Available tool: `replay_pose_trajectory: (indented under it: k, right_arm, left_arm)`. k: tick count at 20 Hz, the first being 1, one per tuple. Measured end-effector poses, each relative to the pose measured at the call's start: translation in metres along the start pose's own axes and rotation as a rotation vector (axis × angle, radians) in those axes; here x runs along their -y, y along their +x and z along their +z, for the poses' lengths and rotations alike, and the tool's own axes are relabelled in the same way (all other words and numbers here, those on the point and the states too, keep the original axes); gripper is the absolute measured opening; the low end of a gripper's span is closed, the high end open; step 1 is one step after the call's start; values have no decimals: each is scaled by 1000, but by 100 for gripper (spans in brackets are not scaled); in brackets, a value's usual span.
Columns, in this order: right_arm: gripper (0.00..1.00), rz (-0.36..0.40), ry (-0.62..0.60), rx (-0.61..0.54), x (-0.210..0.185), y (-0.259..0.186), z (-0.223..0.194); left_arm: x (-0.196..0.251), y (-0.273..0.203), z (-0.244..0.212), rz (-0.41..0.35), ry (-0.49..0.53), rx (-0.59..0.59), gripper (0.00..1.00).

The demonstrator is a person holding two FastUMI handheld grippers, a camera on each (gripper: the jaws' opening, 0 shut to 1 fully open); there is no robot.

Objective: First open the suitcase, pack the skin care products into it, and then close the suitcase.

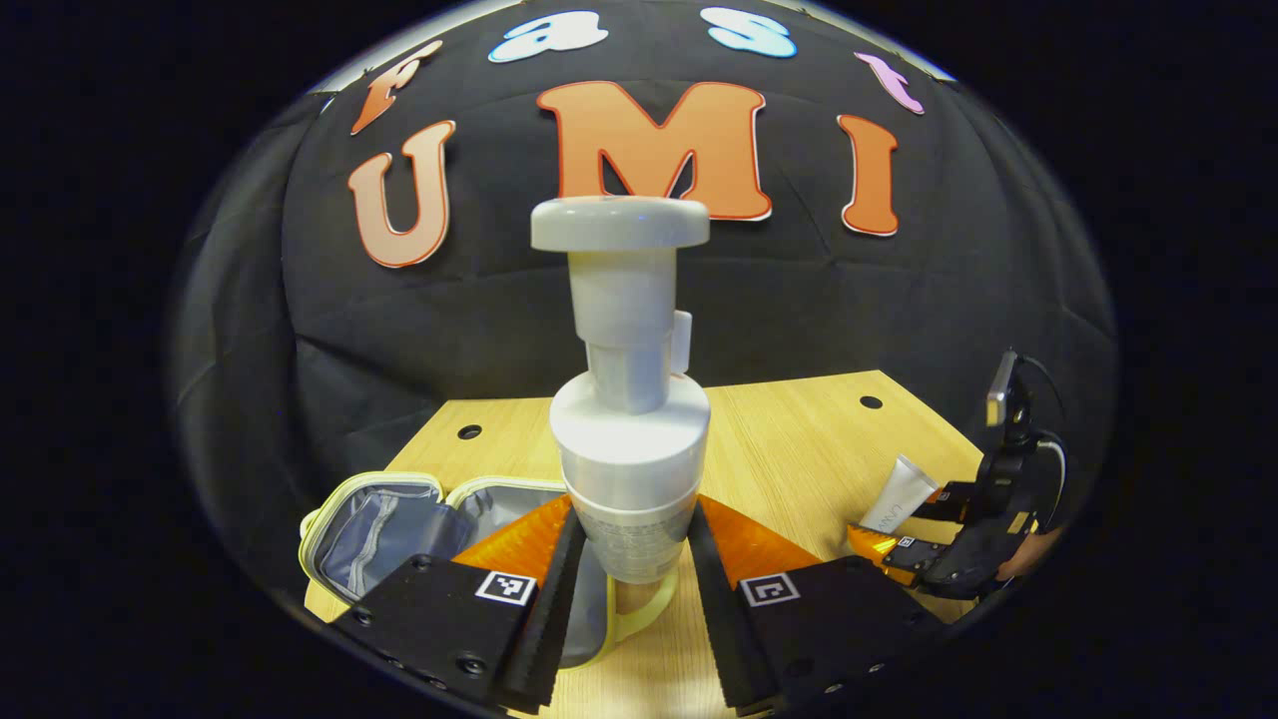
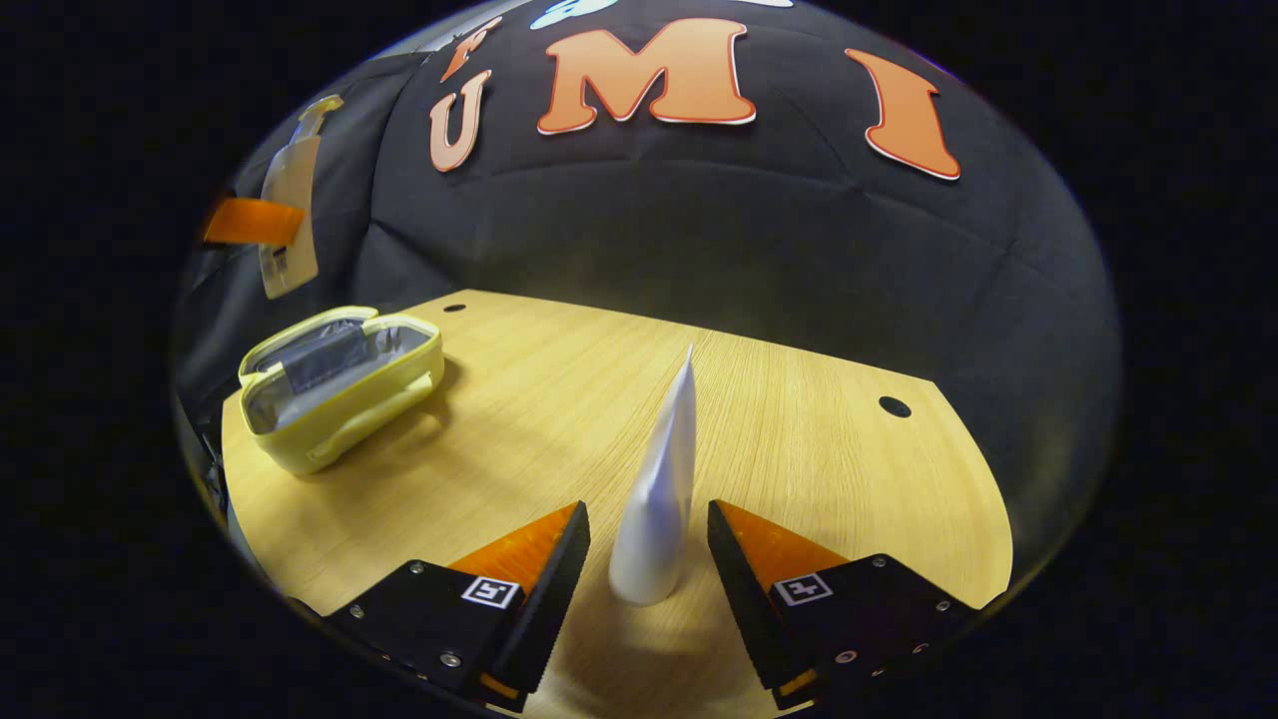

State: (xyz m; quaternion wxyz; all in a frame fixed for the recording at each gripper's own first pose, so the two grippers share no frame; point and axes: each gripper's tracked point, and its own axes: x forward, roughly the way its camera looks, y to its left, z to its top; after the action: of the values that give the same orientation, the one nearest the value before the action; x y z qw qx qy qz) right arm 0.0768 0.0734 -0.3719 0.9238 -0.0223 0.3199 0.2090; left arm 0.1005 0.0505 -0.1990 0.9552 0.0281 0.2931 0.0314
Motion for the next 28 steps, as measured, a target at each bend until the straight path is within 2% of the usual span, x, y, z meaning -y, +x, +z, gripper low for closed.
replay_pose_trajectory:
  k: [2, 3, 5, 7, 11, 18, 23, 28]
  right_arm:
    - [70, 6, 0, -17, -4, 4, -5]
    - [61, -4, -3, -8, -1, 4, -2]
    - [51, -1, 25, -12, 1, 2, -1]
    - [47, -5, 41, -37, 1, 0, -1]
    - [45, -17, 52, -40, -5, -12, 18]
    - [41, -18, 136, 10, -35, -40, 81]
    - [41, 17, 174, 49, -74, -60, 123]
    - [41, 98, 235, 59, -133, -67, 145]
  left_arm:
    - [-11, 0, 1, 21, -1, -5, 60]
    - [-16, 0, 2, 24, -1, -1, 60]
    - [-25, 1, 0, 26, 0, -4, 60]
    - [-34, 3, -2, 19, -5, -11, 60]
    - [-56, 9, -2, -8, -9, -12, 60]
    - [-99, 19, 1, -62, 1, -6, 60]
    - [-129, 17, -2, -113, -19, -14, 60]
    - [-157, 23, -36, -155, -59, -92, 60]
